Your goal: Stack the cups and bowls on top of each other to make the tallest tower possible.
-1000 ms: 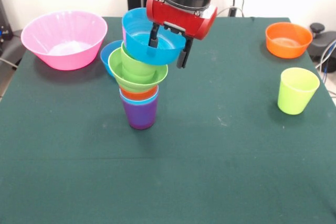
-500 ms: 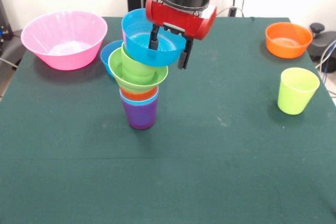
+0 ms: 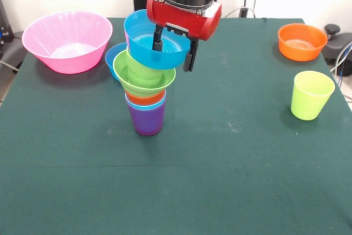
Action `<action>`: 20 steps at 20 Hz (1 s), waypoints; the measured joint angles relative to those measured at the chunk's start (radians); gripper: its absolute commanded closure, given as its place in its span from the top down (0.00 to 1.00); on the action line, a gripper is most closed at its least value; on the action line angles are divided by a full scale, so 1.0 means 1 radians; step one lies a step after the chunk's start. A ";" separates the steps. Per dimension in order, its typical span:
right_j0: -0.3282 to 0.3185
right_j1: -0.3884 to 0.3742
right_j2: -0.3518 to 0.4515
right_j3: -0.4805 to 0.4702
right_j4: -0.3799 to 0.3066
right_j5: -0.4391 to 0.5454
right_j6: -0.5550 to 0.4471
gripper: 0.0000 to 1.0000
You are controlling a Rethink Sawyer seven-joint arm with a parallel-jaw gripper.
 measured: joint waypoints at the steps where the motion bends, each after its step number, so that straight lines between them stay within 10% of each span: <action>1: -0.001 -0.001 0.002 0.001 0.000 0.000 0.000 1.00; 12: -0.002 -0.005 0.017 0.012 -0.001 0.000 0.000 1.00; 13: -0.002 -0.005 0.019 0.012 -0.001 0.000 0.000 0.00; 20: -0.002 -0.023 0.021 0.012 -0.001 0.001 0.000 0.00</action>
